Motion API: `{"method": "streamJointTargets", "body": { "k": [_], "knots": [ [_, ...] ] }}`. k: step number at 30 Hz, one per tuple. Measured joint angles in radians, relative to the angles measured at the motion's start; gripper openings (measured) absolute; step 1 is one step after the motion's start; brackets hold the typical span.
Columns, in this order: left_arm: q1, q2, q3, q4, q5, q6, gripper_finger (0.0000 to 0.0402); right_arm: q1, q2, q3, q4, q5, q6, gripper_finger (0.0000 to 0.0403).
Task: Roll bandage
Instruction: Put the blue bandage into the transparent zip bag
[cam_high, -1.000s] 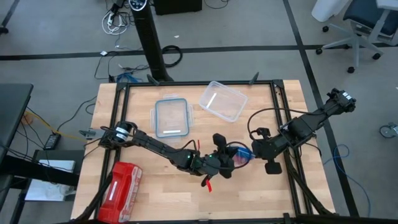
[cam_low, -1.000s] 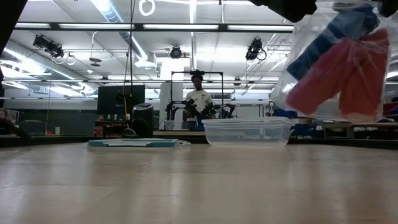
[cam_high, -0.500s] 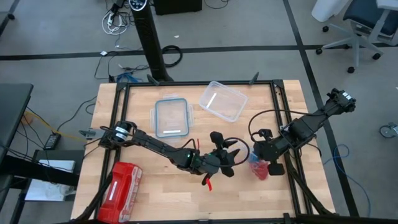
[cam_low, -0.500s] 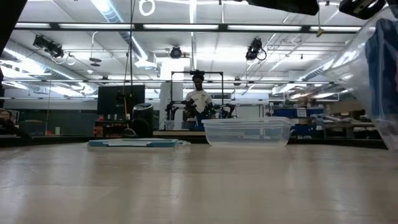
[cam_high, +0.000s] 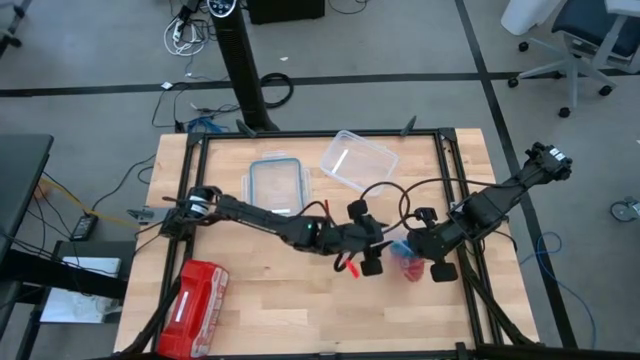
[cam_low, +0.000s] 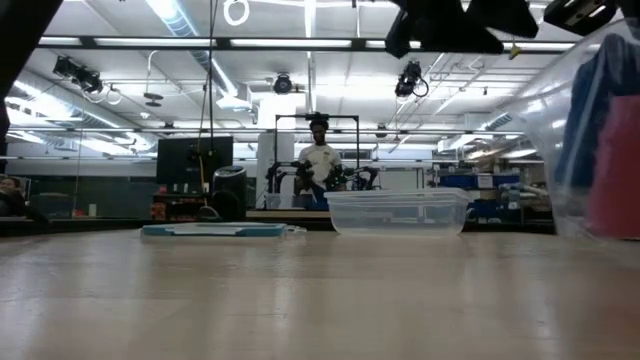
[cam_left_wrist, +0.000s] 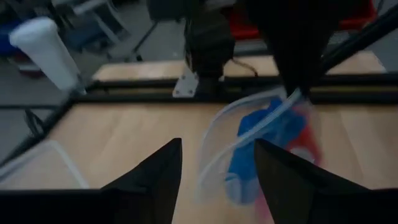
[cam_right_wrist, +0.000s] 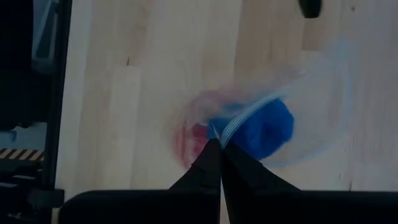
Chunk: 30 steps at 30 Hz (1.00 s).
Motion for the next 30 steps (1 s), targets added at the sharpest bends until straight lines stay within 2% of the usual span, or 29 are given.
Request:
{"method": "streamJointTargets", "body": {
  "k": [7, 16, 19, 24, 30],
  "knots": [
    [0.058, 0.000, 0.000, -0.097, 0.203, -0.082, 0.0201, 0.000, 0.000, -0.004, 0.002, 0.008, -0.025, 0.0001],
    [0.097, 0.001, 0.000, -0.168, 0.305, -0.101, 0.0201, 0.000, 0.000, -0.004, 0.012, 0.012, -0.062, 0.0001],
    [0.101, 0.001, 0.000, -0.167, 0.307, -0.095, 0.0197, 0.000, 0.000, -0.004, 0.015, 0.012, -0.074, 0.0001],
    [0.102, 0.001, 0.000, -0.168, 0.306, -0.052, 0.0166, 0.000, 0.000, -0.004, 0.018, 0.012, -0.081, 0.0001],
    [0.102, 0.001, 0.000, -0.173, 0.318, -0.046, 0.0102, 0.000, 0.000, -0.004, 0.021, 0.012, -0.085, 0.0001]
  ]
}}
